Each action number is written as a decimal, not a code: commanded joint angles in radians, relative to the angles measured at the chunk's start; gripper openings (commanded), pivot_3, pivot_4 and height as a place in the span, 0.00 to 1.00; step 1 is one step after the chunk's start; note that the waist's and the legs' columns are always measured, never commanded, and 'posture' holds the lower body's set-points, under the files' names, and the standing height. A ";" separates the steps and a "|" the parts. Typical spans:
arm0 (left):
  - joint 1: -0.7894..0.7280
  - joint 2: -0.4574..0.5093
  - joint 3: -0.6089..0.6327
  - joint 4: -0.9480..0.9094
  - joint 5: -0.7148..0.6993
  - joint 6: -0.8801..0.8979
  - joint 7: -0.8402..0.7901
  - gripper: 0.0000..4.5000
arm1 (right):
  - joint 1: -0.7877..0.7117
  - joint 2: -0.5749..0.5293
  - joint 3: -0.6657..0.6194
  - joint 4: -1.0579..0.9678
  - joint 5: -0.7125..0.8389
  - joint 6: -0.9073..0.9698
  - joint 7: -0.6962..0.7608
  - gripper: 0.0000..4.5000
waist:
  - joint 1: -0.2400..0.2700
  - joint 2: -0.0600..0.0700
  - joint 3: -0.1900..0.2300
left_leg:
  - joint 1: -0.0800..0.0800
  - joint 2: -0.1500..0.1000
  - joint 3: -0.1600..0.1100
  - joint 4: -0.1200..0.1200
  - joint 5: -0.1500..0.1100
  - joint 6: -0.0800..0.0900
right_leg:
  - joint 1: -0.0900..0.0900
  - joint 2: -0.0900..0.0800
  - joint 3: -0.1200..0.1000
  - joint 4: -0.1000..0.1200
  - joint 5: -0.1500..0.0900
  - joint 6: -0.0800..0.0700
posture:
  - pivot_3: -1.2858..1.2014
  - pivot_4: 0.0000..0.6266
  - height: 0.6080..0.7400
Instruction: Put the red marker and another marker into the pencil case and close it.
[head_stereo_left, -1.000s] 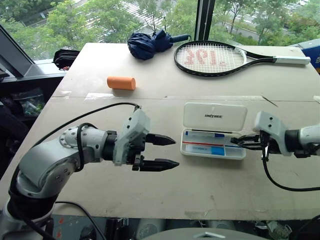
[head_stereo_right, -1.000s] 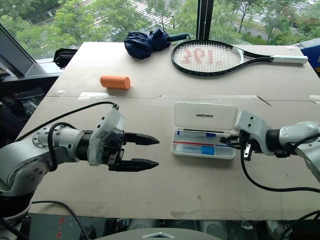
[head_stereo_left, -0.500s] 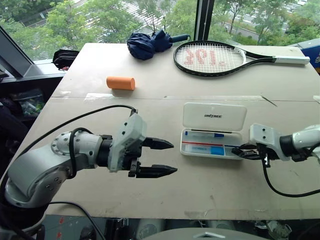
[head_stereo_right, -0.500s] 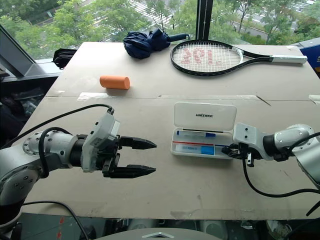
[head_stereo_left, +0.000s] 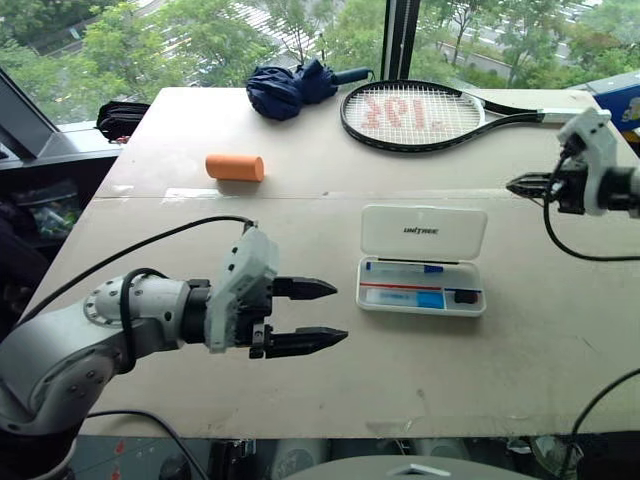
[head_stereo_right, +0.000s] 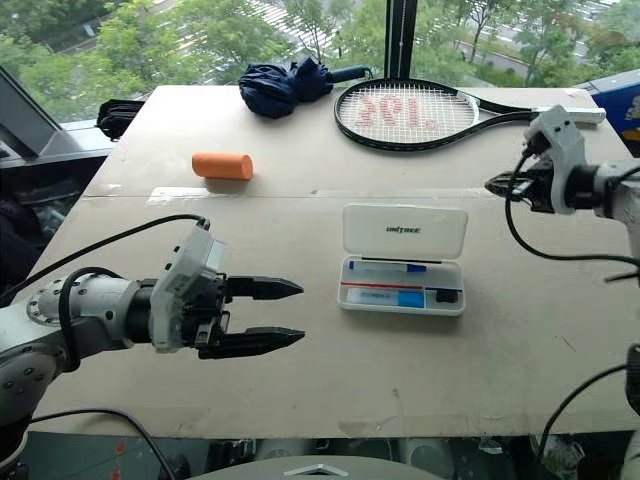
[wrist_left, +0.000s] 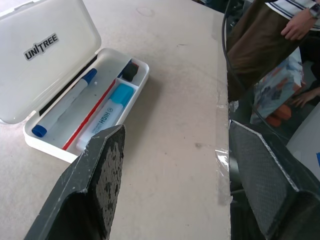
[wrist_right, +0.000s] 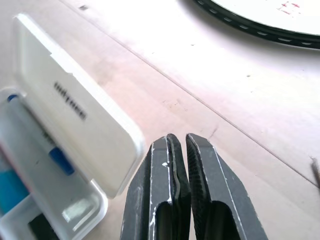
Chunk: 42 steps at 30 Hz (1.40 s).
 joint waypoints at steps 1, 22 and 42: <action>0.036 0.008 0.051 -0.031 -0.021 -0.024 0.011 0.74 | -0.159 0.105 0.118 0.253 -0.132 -0.095 -0.010 0.01 | 0.004 0.000 0.000 | -0.001 0.000 0.000 -0.001 0.000 0.000 | 0.000 0.000 -0.001 0.000 0.000 0.000 | 0.52 0.24 0.93; 0.097 0.001 0.064 -0.034 -0.015 -0.062 0.073 0.74 | 0.213 0.019 0.322 -0.367 -0.113 -0.026 0.406 0.01 | 0.009 0.003 0.002 | -0.016 -0.001 -0.004 0.002 0.000 -0.001 | -0.014 -0.003 -0.005 0.003 0.000 0.001 | 0.52 0.24 0.93; 0.499 -0.044 0.168 0.106 0.275 -0.359 -0.229 0.74 | 1.469 0.300 -0.888 -0.726 0.132 -0.653 0.342 0.83 | 0.032 -0.001 -0.004 | 0.001 0.001 -0.003 -0.004 -0.001 0.000 | 0.003 -0.002 -0.004 -0.004 -0.002 -0.002 | 0.52 0.24 0.93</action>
